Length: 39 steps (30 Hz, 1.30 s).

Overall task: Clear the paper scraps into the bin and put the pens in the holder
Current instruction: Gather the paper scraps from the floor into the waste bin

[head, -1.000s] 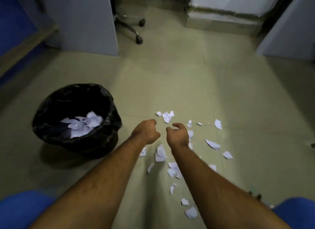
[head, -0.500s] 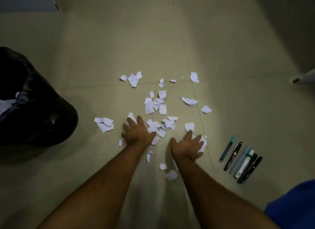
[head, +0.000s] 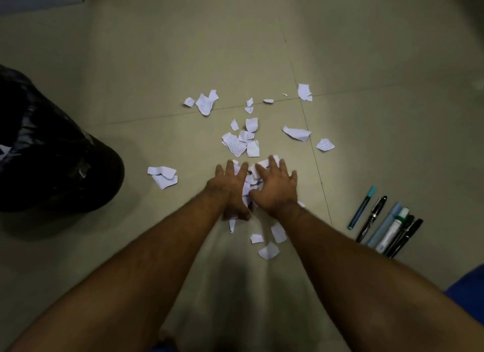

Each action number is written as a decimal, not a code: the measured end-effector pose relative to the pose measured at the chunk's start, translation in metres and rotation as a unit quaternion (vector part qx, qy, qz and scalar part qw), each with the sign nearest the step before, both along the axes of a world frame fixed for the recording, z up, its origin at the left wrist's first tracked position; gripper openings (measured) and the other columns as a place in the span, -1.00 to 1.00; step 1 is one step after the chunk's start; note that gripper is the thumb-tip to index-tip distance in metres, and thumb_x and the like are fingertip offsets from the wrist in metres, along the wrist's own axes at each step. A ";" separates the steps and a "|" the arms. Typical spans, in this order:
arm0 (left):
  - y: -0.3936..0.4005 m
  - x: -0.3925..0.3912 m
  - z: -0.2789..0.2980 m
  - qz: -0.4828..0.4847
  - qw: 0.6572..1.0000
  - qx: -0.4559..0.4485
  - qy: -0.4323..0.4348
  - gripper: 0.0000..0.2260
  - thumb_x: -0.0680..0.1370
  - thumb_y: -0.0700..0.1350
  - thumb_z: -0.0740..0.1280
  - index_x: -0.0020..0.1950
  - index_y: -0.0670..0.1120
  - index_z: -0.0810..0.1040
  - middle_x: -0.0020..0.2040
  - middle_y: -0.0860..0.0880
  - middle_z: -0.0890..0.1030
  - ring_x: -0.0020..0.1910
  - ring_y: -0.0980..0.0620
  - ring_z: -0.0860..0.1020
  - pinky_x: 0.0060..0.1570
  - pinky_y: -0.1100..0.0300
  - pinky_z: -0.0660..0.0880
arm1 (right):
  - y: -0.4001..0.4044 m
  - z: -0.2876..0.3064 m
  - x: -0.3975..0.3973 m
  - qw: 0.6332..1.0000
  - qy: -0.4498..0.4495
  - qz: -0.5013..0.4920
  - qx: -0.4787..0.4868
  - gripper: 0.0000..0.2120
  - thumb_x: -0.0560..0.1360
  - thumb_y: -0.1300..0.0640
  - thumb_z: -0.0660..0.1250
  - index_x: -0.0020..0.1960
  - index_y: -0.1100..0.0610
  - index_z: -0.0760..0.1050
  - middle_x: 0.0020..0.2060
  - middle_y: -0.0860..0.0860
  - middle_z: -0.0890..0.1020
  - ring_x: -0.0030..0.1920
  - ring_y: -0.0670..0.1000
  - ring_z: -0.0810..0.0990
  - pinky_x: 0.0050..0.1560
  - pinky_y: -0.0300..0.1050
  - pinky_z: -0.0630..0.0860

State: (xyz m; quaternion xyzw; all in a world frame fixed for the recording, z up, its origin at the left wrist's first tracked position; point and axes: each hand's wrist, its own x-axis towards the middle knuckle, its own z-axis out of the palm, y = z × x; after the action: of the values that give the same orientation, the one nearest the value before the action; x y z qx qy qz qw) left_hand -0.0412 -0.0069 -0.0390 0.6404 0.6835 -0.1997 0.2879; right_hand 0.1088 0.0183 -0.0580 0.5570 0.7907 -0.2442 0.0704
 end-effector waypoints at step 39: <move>-0.004 -0.099 0.147 0.326 0.869 0.335 -0.160 -0.89 0.48 -0.17 0.37 -0.21 -0.16 0.65 -0.14 -0.16 0.70 -0.13 -0.17 0.61 -0.25 0.21 0.32 | 0.009 0.136 -0.134 0.797 0.486 -0.323 -0.156 -0.96 0.43 0.27 0.45 -0.12 0.21 0.67 -0.31 0.10 0.63 -0.36 0.03 0.57 -0.21 0.04 0.68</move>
State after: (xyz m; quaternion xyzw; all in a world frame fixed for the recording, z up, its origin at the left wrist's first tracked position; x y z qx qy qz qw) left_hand -0.1401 -0.0112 0.1080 0.4625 0.8237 0.2521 0.2101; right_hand -0.0253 0.0273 0.0777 0.5695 0.4462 -0.6117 -0.3199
